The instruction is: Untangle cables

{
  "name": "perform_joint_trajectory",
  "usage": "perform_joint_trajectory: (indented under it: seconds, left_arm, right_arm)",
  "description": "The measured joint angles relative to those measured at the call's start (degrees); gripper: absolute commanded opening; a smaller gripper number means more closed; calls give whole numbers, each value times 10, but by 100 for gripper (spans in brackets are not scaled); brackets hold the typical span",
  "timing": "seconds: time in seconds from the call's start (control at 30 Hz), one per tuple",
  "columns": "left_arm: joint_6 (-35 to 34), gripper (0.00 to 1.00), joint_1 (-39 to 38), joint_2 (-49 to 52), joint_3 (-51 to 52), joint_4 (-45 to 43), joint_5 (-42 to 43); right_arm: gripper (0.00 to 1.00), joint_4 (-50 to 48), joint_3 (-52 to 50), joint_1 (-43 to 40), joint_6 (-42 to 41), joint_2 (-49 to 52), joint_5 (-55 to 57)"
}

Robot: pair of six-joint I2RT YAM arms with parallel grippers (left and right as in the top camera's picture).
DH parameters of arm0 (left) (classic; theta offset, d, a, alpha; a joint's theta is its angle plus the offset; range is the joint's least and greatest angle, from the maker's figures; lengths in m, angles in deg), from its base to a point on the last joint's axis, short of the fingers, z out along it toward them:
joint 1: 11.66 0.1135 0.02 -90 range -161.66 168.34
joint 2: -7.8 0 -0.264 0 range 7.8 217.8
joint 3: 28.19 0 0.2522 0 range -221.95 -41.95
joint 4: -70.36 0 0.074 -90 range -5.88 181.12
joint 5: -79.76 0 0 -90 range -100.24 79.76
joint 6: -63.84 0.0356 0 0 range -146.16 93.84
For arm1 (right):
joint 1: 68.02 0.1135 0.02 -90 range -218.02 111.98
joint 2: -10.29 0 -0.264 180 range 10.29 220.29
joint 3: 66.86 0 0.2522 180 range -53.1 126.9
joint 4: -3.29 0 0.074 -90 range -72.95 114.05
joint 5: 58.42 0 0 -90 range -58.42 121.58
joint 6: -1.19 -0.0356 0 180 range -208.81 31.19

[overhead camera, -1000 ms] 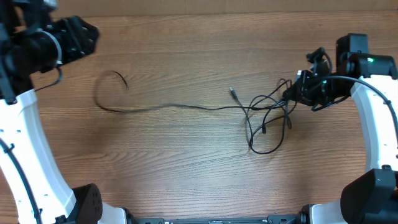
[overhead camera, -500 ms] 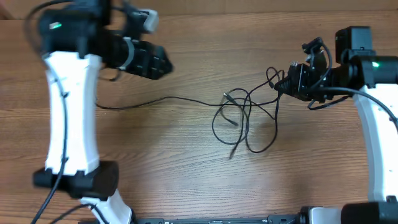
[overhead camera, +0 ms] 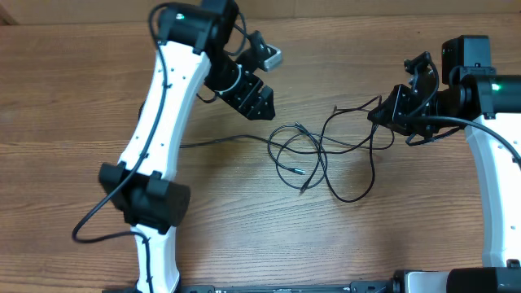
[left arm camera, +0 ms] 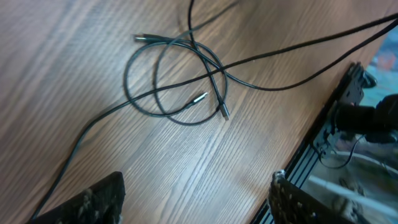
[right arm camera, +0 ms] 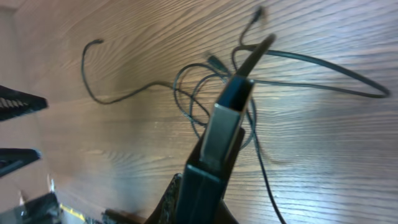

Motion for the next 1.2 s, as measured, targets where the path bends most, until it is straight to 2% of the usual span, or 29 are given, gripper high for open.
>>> perform_joint_trajectory:
  seconds: [0.2, 0.3, 0.37, 0.4, 0.47, 0.53, 0.77, 0.93, 1.1, 1.2]
  left_arm:
    - [25, 72, -22, 42, 0, -7, 14]
    - [28, 72, -32, 50, 1, -9, 18]
    - [30, 72, -39, 50, 1, -9, 22]
    - [32, 73, -43, 50, 1, -9, 25]
    - [34, 82, -52, 50, 1, -17, 31]
    - [32, 86, -63, 50, 1, -35, 34]
    - [-8, 88, -124, 51, 1, -122, 2]
    - [-87, 86, -156, 65, 1, -136, -78]
    - [-238, 87, -149, 100, 1, -134, -167]
    - [-315, 80, -143, 124, 1, -144, -214]
  right_arm:
    - [5, 11, 0, -6, -59, 0, 86]
    - [12, 15, 0, -24, -106, 0, 154]
    - [12, 15, 0, -38, -124, 0, 187]
    - [12, 15, 0, -46, -132, 0, 201]
    - [12, 17, 0, -57, -140, 0, 220]
    - [12, 17, 0, -65, -143, 0, 231]
    - [14, 17, 0, -65, -143, 0, 245]
    - [17, 20, 0, -65, -139, 0, 248]
    - [19, 21, 0, -65, -135, 0, 248]
    - [20, 22, 0, -65, -134, 0, 249]
